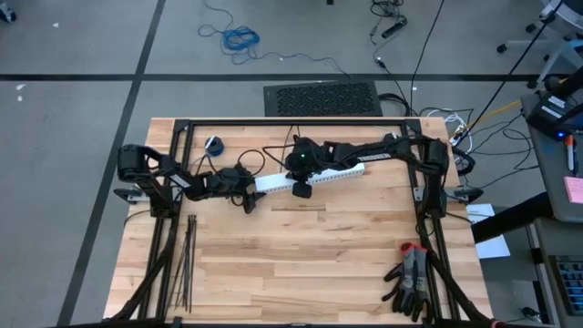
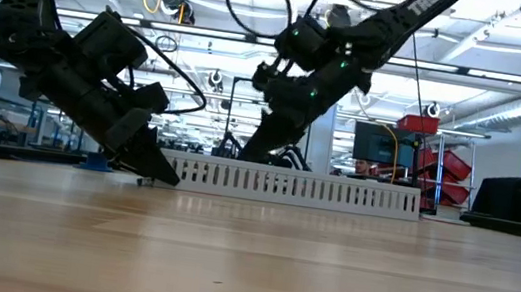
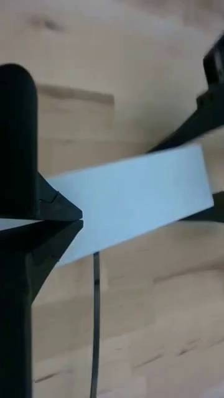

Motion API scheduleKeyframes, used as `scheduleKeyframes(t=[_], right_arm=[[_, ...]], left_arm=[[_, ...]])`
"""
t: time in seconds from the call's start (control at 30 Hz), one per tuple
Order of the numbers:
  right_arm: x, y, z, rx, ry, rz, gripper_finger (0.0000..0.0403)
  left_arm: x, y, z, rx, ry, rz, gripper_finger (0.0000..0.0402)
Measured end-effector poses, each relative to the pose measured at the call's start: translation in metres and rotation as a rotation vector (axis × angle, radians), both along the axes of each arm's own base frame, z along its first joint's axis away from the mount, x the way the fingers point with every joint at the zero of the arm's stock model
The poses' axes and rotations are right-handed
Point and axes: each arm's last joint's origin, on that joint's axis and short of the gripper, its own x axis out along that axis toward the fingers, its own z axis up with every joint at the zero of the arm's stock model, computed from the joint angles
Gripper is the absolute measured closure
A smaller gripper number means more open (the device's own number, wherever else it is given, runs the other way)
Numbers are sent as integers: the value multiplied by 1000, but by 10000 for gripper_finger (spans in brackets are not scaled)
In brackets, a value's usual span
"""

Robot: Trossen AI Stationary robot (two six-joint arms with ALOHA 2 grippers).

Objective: Ziptie cables
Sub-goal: Close the white cable duct

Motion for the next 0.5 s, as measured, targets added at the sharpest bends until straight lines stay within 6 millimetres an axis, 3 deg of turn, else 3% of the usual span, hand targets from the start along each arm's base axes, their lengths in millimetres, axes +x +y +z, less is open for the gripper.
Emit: scheduleKeyframes(t=[0.27, 0.5], right_arm=[[-27, 8, 66, -47, -51, -12, 403], [-76, 18, 137, -107, -128, -82, 395]], left_arm=[[0, -3, 9, -68, -48, -58, 125], [-8, -9, 38, -151, -111, -170, 125]])
